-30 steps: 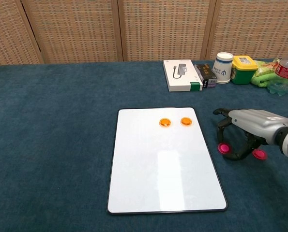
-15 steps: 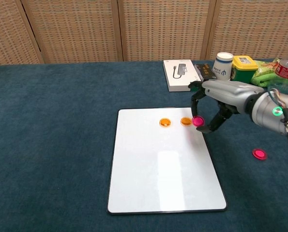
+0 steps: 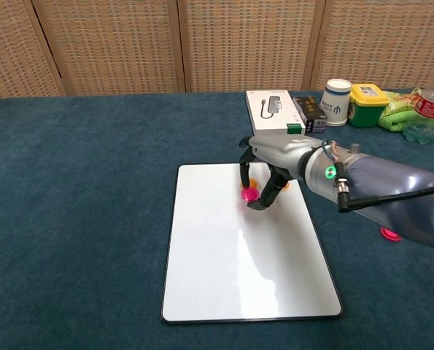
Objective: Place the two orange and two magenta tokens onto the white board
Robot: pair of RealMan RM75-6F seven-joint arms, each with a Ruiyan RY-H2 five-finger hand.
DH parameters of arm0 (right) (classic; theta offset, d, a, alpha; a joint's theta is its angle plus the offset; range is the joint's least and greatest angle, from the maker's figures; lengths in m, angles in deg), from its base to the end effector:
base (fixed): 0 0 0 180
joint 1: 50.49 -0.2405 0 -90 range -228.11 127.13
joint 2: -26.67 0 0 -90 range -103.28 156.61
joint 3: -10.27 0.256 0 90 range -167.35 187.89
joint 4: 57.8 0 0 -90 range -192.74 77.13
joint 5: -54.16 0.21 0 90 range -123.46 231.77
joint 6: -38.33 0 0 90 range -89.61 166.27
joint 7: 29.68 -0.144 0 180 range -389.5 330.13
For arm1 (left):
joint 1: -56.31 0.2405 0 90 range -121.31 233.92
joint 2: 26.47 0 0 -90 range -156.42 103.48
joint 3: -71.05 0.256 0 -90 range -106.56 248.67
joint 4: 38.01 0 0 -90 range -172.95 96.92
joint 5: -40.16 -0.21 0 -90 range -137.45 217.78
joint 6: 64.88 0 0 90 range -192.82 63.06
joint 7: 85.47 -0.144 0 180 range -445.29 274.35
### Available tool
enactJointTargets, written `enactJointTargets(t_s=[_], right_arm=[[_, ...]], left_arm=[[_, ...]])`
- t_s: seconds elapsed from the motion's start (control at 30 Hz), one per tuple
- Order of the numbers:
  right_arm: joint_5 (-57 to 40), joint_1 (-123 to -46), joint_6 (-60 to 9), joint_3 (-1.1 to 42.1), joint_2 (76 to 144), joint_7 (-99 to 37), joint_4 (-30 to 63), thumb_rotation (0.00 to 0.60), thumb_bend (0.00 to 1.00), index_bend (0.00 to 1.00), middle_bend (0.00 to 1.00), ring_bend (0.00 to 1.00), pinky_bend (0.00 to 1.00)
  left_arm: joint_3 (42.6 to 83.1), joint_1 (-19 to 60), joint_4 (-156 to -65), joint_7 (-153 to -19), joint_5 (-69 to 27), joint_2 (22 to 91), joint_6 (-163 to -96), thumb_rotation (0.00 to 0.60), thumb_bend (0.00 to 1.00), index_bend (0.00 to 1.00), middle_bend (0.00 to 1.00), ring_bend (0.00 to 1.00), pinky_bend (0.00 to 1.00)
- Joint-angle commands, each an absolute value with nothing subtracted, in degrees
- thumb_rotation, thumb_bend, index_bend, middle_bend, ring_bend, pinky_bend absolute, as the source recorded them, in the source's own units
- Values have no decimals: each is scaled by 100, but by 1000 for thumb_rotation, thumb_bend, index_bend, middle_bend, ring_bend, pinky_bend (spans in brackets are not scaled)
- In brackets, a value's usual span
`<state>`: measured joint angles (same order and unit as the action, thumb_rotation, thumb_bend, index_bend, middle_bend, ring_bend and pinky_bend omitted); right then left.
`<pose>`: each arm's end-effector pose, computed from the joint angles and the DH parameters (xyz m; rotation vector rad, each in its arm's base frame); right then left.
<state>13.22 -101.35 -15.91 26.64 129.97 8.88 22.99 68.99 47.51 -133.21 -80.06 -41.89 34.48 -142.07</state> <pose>-0.0870 -0.3466 -0.0862 1.8573 -1.0904 0.8034 -0.3103 0.1975 0.1559 -1.4109 -1.0726 -0.8953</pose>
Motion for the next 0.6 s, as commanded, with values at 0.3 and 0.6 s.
enactJointTargets(t_s=[0.3,0.6], right_arm=[[1600,-10353,-1534,2646,13075,984,2158,600,235,190,16,0,0],[1117,-10052,-1961,2518,12335,727,3025,600,259,219,14,0,0]], left_arm=[[6899,4746,-13328,-7985,-4176,3436,-14186,600,0,0,0,0,0],[6904,4746,-13331,-7995,-4189,3435,-14191,600,0,0,0,0,0]])
